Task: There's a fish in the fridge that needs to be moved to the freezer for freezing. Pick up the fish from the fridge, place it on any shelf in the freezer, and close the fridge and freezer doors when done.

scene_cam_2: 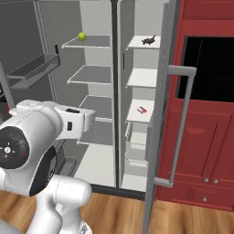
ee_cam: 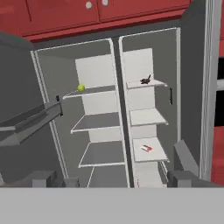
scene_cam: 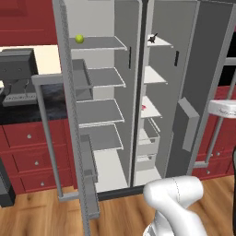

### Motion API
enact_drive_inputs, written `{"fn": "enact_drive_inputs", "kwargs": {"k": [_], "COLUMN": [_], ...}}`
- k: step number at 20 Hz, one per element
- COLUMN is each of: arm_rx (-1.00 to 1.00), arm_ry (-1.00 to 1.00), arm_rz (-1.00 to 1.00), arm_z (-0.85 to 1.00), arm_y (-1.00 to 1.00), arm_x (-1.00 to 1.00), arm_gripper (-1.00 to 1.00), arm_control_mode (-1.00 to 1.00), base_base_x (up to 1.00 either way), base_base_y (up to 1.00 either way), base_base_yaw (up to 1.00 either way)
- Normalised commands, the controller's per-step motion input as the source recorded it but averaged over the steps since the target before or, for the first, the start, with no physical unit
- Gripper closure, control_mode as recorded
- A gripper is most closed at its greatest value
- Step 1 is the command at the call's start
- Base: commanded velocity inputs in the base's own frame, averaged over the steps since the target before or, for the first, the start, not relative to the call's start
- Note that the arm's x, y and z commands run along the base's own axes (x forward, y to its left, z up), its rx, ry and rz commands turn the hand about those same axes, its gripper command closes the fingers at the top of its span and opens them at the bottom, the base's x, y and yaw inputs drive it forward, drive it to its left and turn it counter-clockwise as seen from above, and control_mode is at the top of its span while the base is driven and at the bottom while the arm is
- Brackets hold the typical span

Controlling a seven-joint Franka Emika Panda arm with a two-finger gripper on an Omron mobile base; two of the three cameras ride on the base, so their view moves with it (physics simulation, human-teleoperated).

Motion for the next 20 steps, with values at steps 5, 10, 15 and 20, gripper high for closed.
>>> {"fn": "enact_drive_inputs", "kwargs": {"k": [5, 10, 15, 20], "arm_rx": [0.3, 0.24, 0.08, 0.24], "arm_ry": [-0.01, 0.0, 0.02, 0.1], "arm_rz": [-0.09, -0.03, -0.07, 0.04], "arm_z": [-0.16, -0.23, -0.08, -0.02], "arm_y": [-1.0, -0.75, -0.61, -0.63], "arm_x": [-0.02, 0.0, 0.0, 0.0], "arm_gripper": [-1.0, -1.0, -1.0, -1.0], "arm_control_mode": [-1.0, -1.0, -1.0, -1.0], "base_base_x": [0.0, 0.0, 0.0, 0.0], "base_base_y": [0.0, 0.0, 0.0, 0.0], "base_base_yaw": [0.0, 0.0, 0.0, 0.0]}}
